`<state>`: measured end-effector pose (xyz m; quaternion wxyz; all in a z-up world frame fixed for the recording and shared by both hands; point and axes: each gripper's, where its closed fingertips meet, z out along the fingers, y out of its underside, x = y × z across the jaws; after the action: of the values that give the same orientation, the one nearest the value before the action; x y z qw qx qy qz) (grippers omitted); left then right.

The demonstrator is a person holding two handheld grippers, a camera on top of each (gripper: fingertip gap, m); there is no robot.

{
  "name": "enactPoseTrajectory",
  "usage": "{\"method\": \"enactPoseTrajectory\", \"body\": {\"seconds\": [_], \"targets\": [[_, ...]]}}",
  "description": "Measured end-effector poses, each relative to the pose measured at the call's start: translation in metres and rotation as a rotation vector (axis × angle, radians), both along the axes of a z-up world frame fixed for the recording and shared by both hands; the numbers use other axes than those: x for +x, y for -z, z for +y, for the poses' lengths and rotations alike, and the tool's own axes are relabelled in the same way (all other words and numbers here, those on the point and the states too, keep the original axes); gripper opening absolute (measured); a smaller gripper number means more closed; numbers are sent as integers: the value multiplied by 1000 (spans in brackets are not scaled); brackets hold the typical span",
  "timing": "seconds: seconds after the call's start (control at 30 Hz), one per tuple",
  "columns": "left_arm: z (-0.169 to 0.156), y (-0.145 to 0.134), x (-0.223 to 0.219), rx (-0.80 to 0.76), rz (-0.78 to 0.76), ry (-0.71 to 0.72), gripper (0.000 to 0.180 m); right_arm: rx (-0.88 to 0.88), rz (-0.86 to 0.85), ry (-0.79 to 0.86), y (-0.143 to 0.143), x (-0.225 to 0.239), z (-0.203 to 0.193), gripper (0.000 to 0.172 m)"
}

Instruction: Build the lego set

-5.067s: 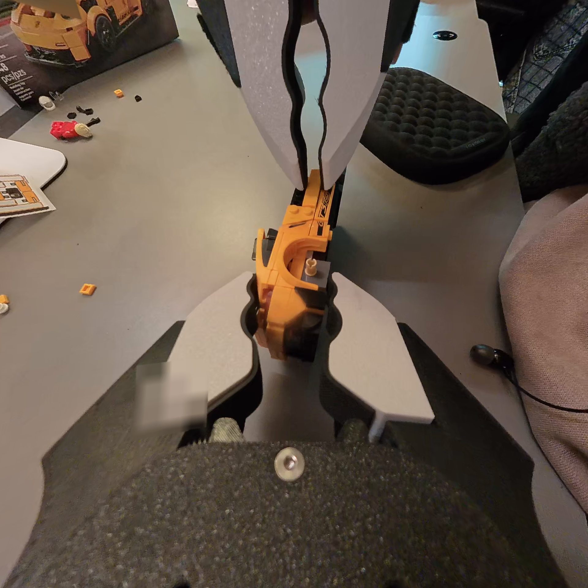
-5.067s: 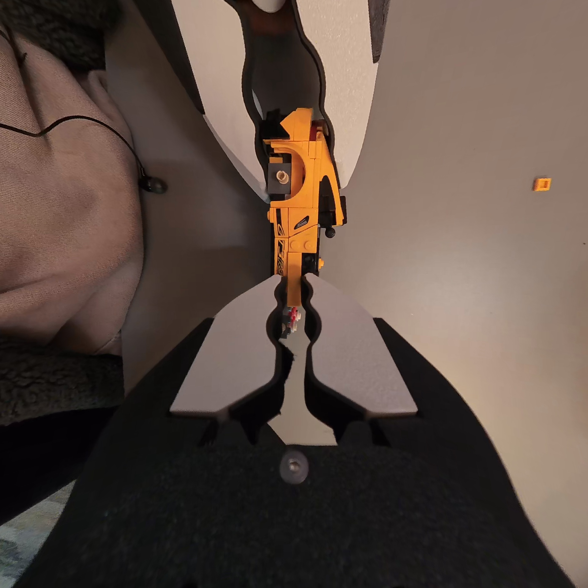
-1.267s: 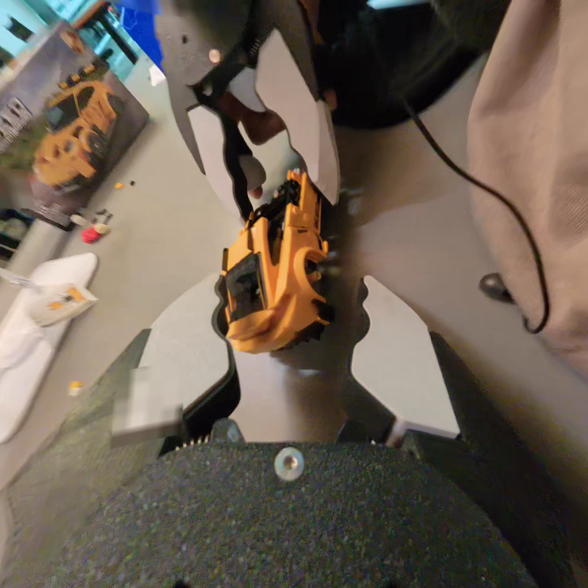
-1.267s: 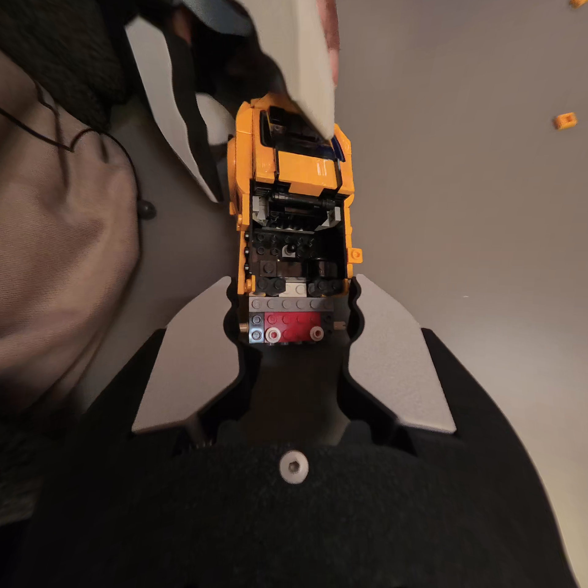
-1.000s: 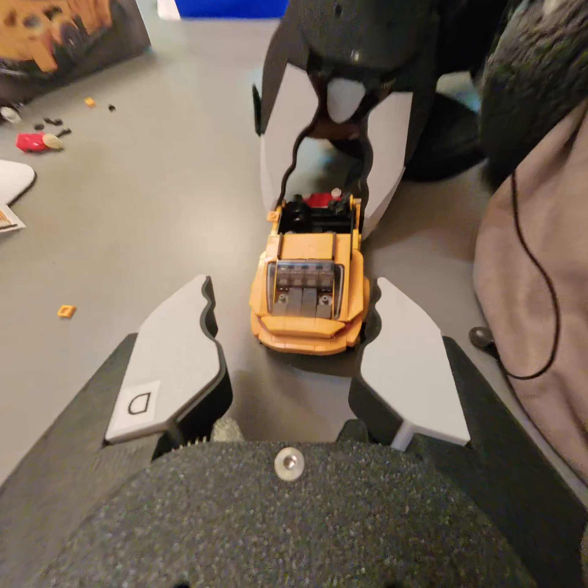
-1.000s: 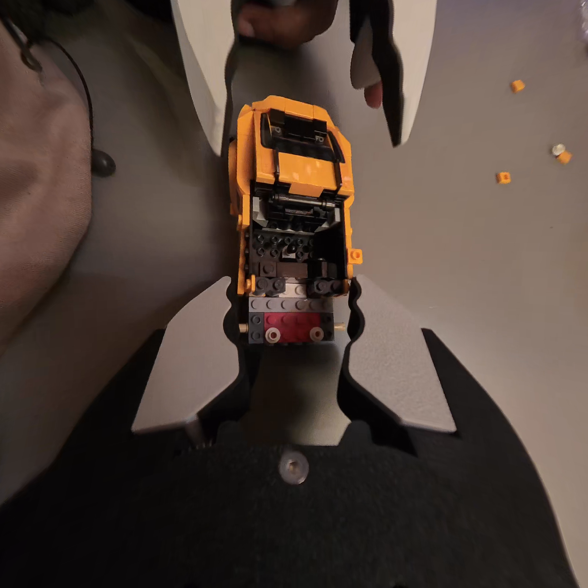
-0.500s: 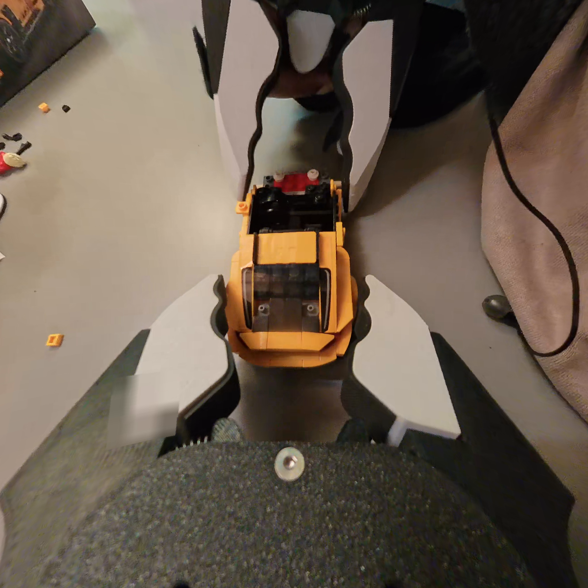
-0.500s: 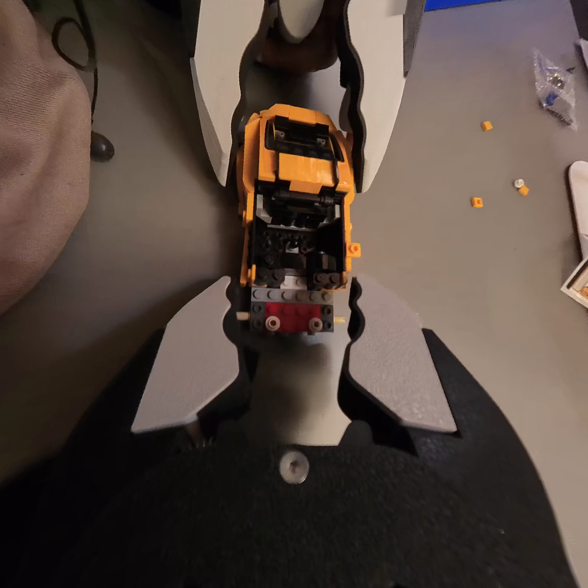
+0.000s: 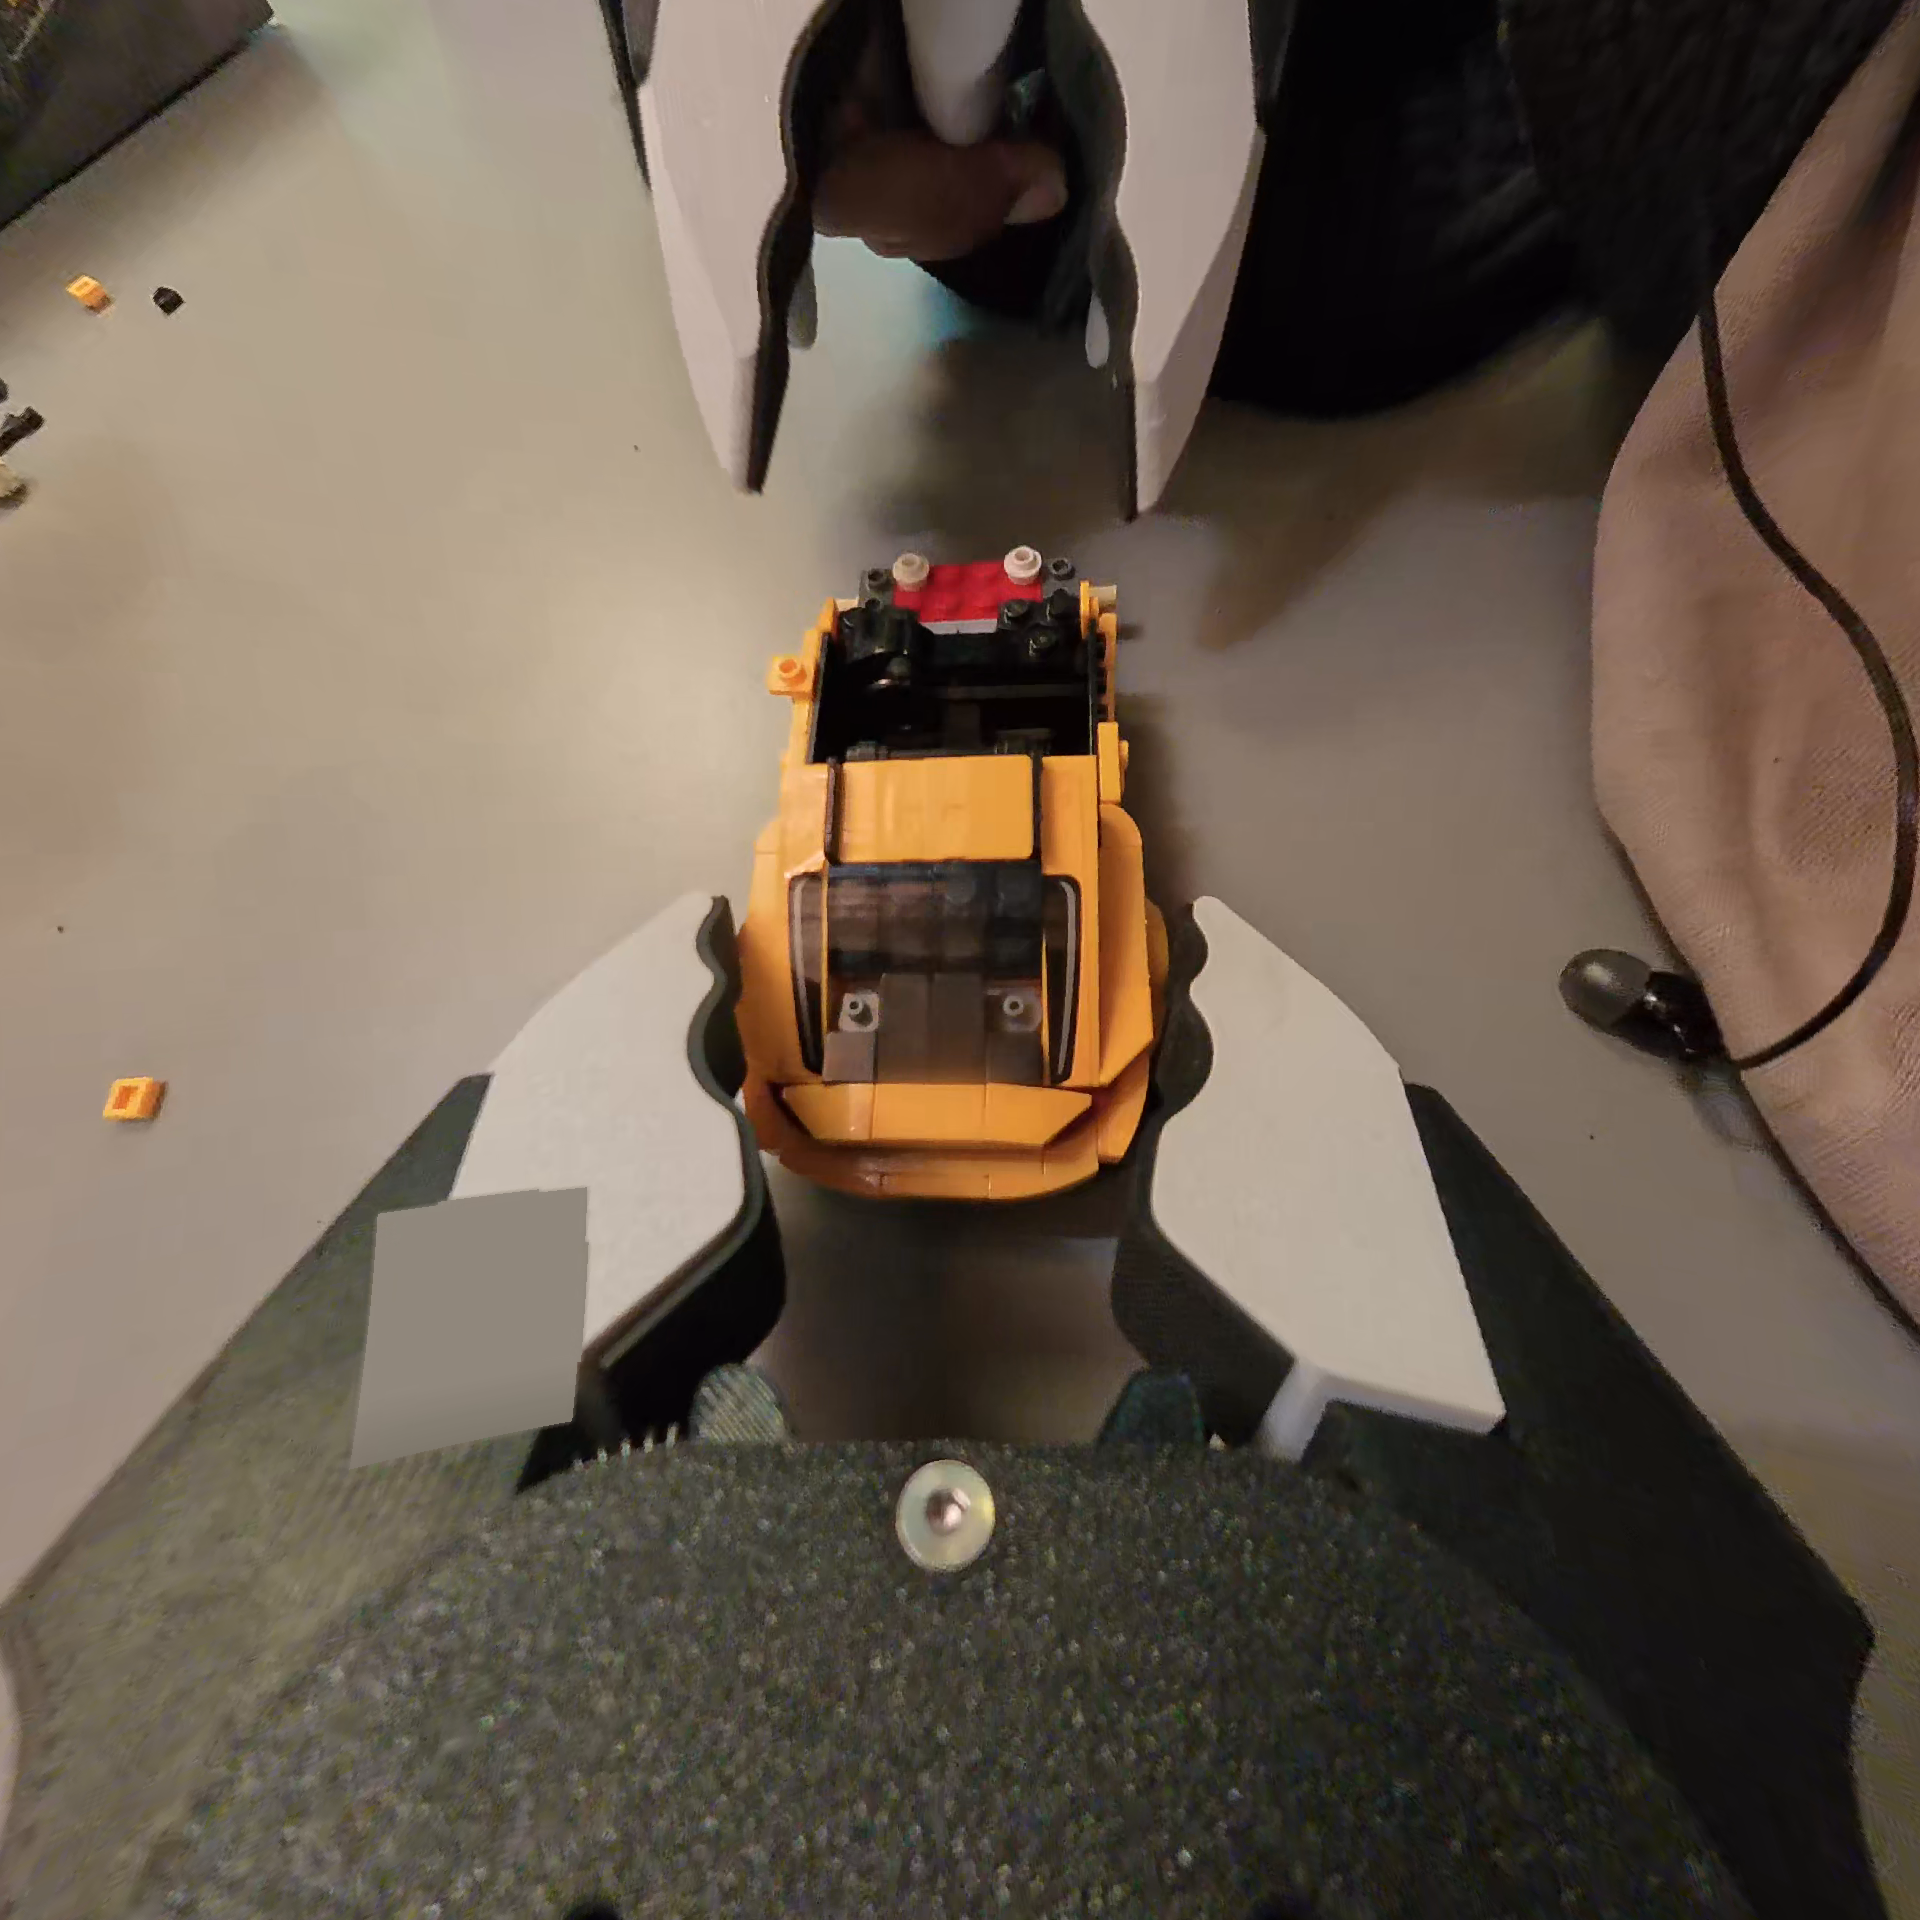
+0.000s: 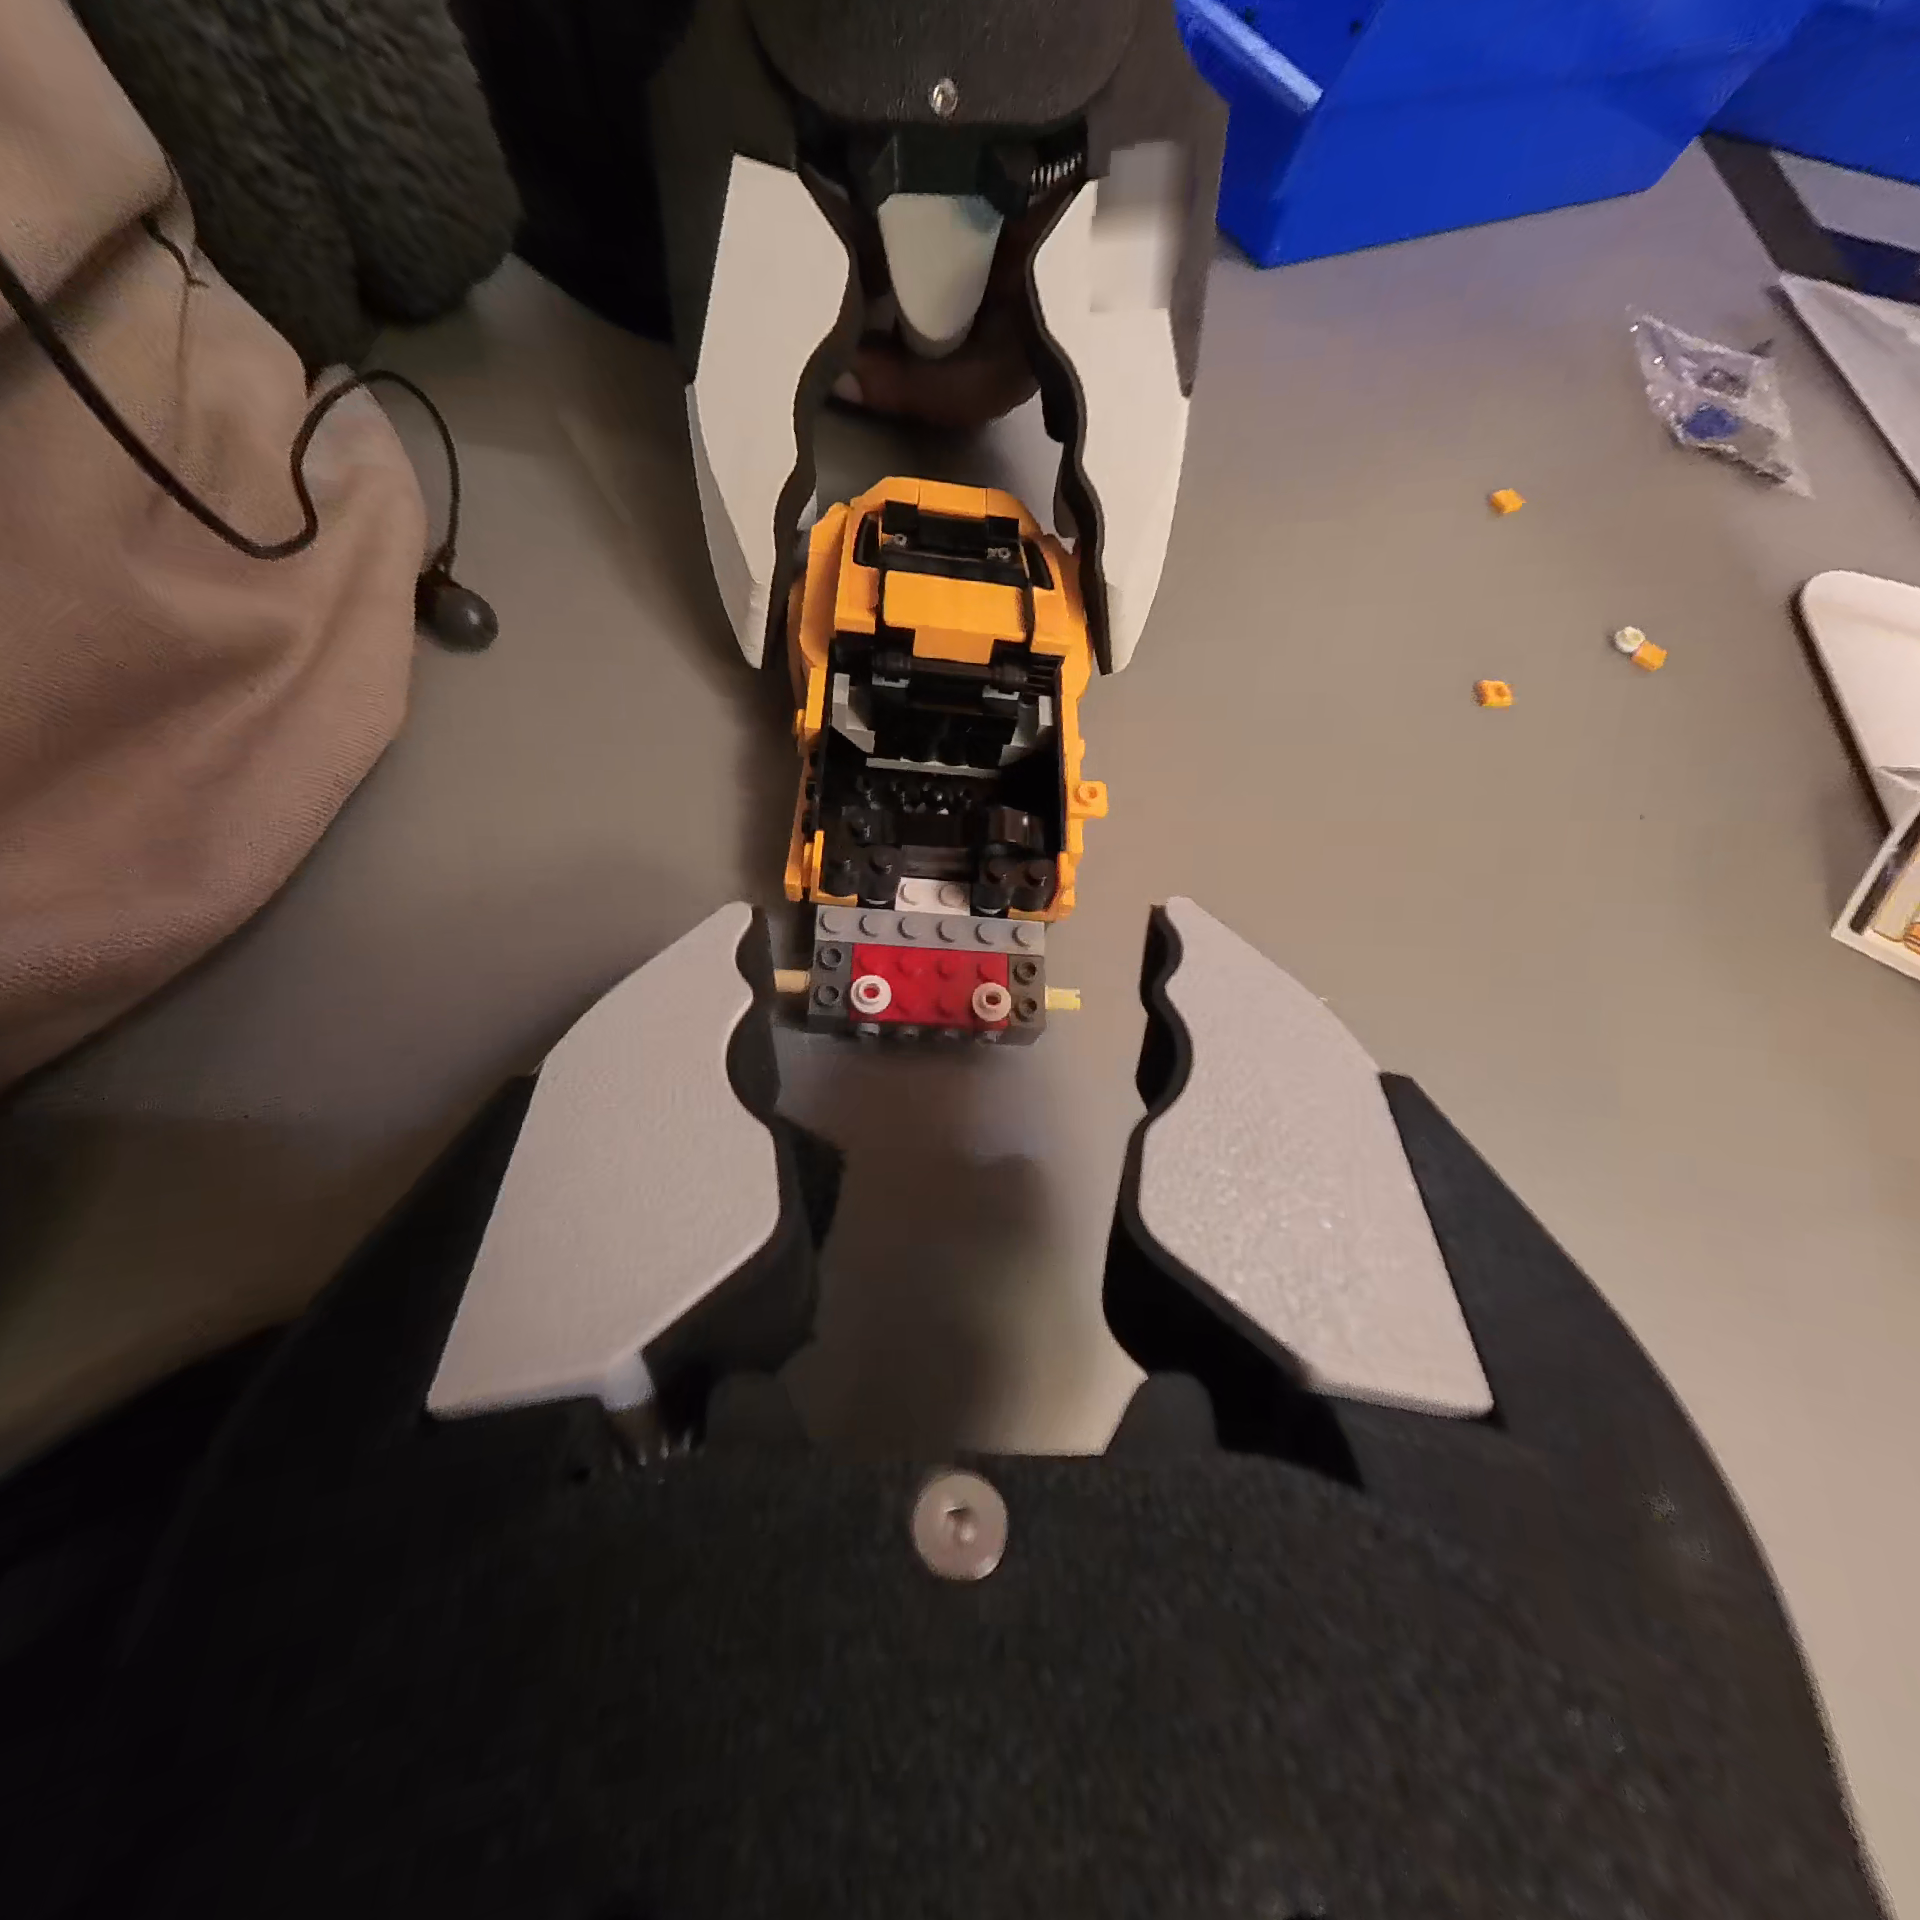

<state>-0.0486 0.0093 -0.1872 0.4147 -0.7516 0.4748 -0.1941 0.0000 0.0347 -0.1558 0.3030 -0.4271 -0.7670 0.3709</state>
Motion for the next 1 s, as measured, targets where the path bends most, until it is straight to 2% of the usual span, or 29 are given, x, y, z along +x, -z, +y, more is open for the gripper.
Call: {"method": "enactPoseTrajectory", "body": {"seconds": [0.33, 0.5, 0.6, 0.77, 1.0], "targets": [[-2, -6, 3, 170, 40, 23, 78, -18, 51, -36, -7, 3, -6, 69], [-3, -6, 3, 172, 39, 29, 78, -72, 56, -20, -12, 1, -2, 69], [-2, -4, 2, 125, 29, 23, 78, -17, 36, -3, -5, -1, -1, 70], [3, -2, -2, -36, -37, -34, 78, 189, -22, 25, 18, -9, 2, 77], [12, -13, -1, -246, -226, -104, 78, 331, 92, 84, 8, -21, 9, 71]]}}
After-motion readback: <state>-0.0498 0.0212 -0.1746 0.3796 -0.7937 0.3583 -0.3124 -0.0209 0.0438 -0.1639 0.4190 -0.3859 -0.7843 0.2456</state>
